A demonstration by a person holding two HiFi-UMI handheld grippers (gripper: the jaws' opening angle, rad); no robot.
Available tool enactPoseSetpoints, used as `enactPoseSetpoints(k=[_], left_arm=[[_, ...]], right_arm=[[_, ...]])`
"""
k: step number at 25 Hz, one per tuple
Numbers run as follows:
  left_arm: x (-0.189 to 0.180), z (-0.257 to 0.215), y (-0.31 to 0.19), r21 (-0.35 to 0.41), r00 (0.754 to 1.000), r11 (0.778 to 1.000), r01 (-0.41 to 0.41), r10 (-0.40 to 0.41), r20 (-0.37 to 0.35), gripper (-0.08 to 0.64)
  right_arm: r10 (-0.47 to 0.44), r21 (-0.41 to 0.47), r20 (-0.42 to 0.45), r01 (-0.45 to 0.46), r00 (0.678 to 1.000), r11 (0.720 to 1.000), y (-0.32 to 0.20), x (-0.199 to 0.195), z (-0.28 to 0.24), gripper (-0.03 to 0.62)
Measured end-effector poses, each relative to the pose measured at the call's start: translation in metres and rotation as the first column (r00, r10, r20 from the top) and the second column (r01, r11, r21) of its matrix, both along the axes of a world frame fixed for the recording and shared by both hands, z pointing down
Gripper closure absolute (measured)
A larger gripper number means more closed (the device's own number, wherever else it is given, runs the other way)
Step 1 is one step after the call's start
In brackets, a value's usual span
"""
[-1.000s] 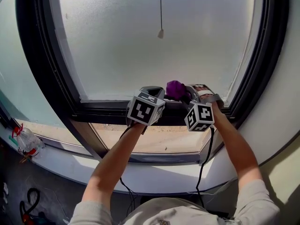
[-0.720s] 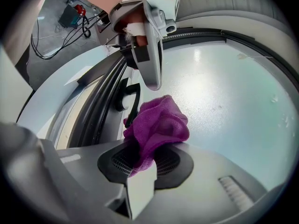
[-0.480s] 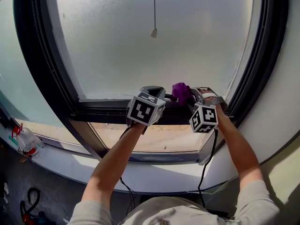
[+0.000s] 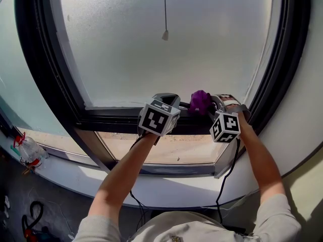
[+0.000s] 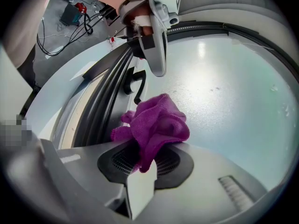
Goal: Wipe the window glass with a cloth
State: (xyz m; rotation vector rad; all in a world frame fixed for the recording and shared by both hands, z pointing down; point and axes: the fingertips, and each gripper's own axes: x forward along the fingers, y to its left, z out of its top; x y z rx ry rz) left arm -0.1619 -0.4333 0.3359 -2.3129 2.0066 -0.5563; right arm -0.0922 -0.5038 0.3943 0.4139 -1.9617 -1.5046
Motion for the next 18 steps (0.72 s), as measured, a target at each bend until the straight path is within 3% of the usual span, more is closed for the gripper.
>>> enactPoseSetpoints(k=[18], left_arm=[[0.024, -0.052, -0.017, 0.095, 0.999, 0.995, -0.023, 0.020, 0.032, 0.558]], right_arm=[[0.014, 0.051, 0.131, -0.021, 0.991, 0.998, -0.001, 0.005, -0.096, 0.483]])
